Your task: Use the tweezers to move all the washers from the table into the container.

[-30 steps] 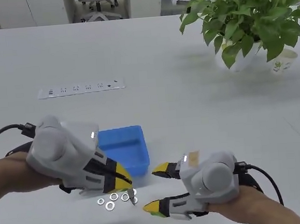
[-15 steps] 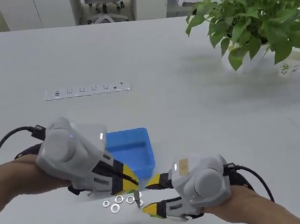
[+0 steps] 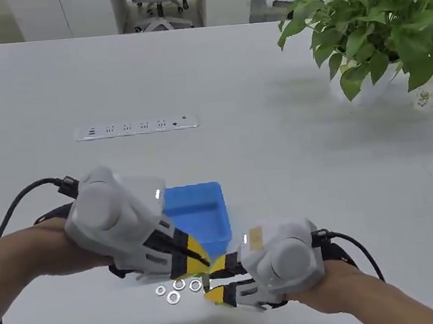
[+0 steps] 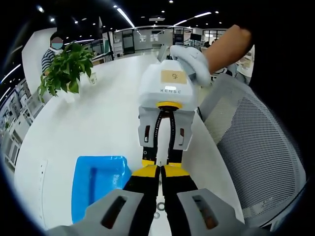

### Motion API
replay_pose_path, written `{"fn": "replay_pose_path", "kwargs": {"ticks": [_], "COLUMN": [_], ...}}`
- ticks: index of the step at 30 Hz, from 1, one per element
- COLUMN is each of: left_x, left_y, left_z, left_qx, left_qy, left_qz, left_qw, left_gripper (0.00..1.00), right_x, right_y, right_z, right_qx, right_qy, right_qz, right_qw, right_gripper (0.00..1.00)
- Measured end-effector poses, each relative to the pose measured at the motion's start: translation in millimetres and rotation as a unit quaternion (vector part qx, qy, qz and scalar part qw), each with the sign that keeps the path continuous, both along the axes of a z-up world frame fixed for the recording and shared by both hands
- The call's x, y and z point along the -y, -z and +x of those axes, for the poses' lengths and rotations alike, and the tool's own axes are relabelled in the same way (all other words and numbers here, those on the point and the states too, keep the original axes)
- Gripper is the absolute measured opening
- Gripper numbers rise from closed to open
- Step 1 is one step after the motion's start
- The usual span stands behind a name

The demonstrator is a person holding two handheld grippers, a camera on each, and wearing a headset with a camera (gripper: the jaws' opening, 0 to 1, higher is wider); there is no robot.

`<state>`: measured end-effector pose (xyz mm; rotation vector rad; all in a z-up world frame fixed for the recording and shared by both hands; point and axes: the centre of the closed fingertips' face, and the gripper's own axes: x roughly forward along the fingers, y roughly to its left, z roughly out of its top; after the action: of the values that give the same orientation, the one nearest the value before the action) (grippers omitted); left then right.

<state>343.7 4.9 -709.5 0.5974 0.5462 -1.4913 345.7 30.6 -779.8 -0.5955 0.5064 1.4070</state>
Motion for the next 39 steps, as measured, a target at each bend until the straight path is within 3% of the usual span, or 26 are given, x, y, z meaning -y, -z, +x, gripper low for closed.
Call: {"fn": "replay_pose_path", "kwargs": {"ticks": [11, 27, 39], "left_x": [-2.2, -0.9, 0.7], "left_y": [-0.2, -0.5, -0.2], "left_z": [-0.9, -1.6, -0.7], "left_qx": [-0.001, 0.001, 0.006], "left_qy": [-0.003, -0.005, -0.003], "left_qz": [0.0, -0.001, 0.002], "left_qw": [1.0, 1.0, 1.0], "left_gripper": [0.05, 0.05, 0.06], "right_x": [-3.1, -2.0, -0.9], "right_y": [1.7, 2.2, 2.5], "right_z": [-1.8, -1.5, -1.6], "right_qx": [-0.002, -0.031, -0.03], "right_qy": [-0.009, 0.016, 0.018], "right_qz": [-0.003, -0.001, 0.0], "right_qw": [1.0, 0.9994, 0.9994], "right_gripper": [0.11, 0.08, 0.07]}}
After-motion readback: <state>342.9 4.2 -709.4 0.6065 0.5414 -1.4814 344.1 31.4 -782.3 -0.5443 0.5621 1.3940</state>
